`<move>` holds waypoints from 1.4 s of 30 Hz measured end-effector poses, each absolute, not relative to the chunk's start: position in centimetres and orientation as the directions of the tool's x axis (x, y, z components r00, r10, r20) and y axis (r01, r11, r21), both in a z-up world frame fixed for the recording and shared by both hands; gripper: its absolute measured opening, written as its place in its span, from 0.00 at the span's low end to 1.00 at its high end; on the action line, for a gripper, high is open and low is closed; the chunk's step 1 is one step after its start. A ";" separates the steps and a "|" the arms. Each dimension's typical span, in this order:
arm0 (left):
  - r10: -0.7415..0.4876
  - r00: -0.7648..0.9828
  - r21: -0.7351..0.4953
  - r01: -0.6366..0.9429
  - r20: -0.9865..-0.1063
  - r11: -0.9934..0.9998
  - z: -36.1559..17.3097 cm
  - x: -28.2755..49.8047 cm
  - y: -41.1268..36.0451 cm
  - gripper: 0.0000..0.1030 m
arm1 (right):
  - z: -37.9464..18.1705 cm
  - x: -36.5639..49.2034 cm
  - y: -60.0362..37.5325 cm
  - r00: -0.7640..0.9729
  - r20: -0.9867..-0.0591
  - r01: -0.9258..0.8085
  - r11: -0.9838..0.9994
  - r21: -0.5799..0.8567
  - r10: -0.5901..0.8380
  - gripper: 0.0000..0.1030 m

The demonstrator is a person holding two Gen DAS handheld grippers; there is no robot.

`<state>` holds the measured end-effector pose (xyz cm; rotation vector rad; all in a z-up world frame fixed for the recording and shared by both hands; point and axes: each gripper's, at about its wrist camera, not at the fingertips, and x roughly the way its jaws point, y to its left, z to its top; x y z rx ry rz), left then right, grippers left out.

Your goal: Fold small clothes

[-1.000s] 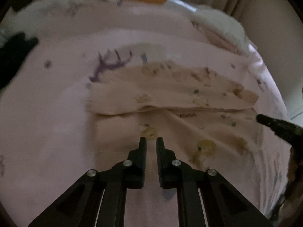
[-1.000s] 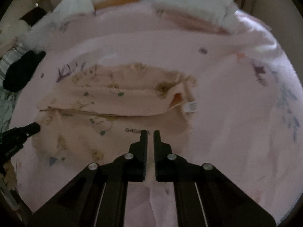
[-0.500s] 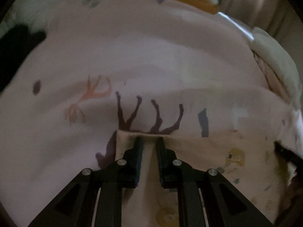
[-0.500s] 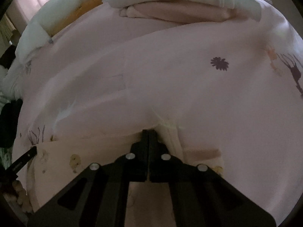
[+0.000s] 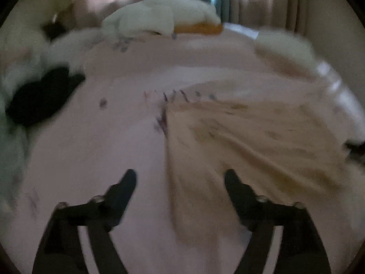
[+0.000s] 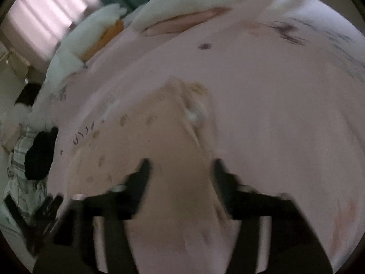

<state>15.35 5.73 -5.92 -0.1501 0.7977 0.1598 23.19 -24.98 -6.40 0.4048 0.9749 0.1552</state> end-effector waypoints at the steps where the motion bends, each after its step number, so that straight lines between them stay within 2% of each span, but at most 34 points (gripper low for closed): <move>1: 0.026 0.700 -0.163 -0.203 -0.714 0.966 -6.1 13.2 5.7 0.78 | -6.2 21.1 -25.4 0.580 -0.756 0.061 0.909 0.412 0.303 0.62; 2: -0.069 0.717 -0.285 -0.185 -0.694 0.940 -6.9 11.1 6.1 0.78 | -6.2 19.1 -25.7 0.599 -0.735 0.057 0.899 0.435 0.318 0.64; 4: -0.206 0.733 -0.427 -0.126 -0.648 0.895 -8.5 9.1 5.8 0.78 | -6.7 16.4 -26.0 0.624 -0.682 0.030 0.861 0.508 0.381 0.72; 5: -0.251 0.736 -0.466 -0.099 -0.629 0.879 -9.3 8.9 5.3 0.78 | -7.3 15.2 -25.9 0.638 -0.645 0.015 0.831 0.555 0.420 0.77; 7: -0.288 0.749 -0.539 -0.109 -0.597 0.835 -11.7 8.3 5.3 0.78 | -8.7 14.6 -25.0 0.636 -0.605 -0.002 0.785 0.620 0.479 0.79; 8: -0.266 0.724 -0.519 -0.147 -0.636 0.842 -12.5 9.4 4.9 0.78 | -9.4 14.9 -23.9 0.601 -0.627 -0.008 0.789 0.615 0.496 0.79; 11: -0.218 0.738 -0.425 -0.102 -0.639 0.899 -12.0 9.5 3.2 0.78 | -11.8 14.6 -22.2 0.597 -0.650 -0.010 0.814 0.581 0.471 0.79; 13: -0.254 0.734 -0.471 -0.101 -0.630 0.876 -12.3 11.1 3.3 0.80 | -11.7 14.8 -20.8 0.623 -0.651 -0.041 0.849 0.527 0.434 0.87; 15: -0.291 0.734 -0.518 -0.095 -0.613 0.850 -12.9 11.5 3.5 0.84 | -11.8 15.6 -19.3 0.617 -0.665 -0.069 0.870 0.487 0.421 1.00; 20: -0.339 0.751 -0.596 -0.090 -0.567 0.798 -12.9 11.0 4.4 0.86 | -12.0 17.4 -17.7 0.648 -0.669 -0.087 0.909 0.408 0.363 1.00; 23: -0.355 0.750 -0.607 -0.077 -0.558 0.791 -13.0 11.0 4.6 0.89 | -12.2 17.5 -19.6 0.668 -0.612 -0.079 0.858 0.507 0.424 1.00; 28: -0.482 0.740 -0.745 -0.039 -0.470 0.666 -13.2 11.7 5.9 0.92 | -12.6 18.8 -22.0 0.678 -0.496 -0.085 0.728 0.680 0.542 1.00; 33: -0.489 0.708 -0.752 -0.091 -0.510 0.653 -13.1 15.2 5.3 0.92 | -12.2 20.1 -19.7 0.645 -0.534 -0.128 0.767 0.628 0.546 1.00; 37: -0.491 0.685 -0.741 -0.106 -0.538 0.663 -12.7 18.4 4.6 0.92 | -12.3 22.0 -18.5 0.611 -0.525 -0.151 0.738 0.658 0.593 1.00; 42: -0.452 0.724 -0.760 -0.153 -0.521 0.632 -12.7 22.1 5.0 0.92 | -12.5 24.3 -17.0 0.618 -0.549 -0.159 0.773 0.614 0.563 1.00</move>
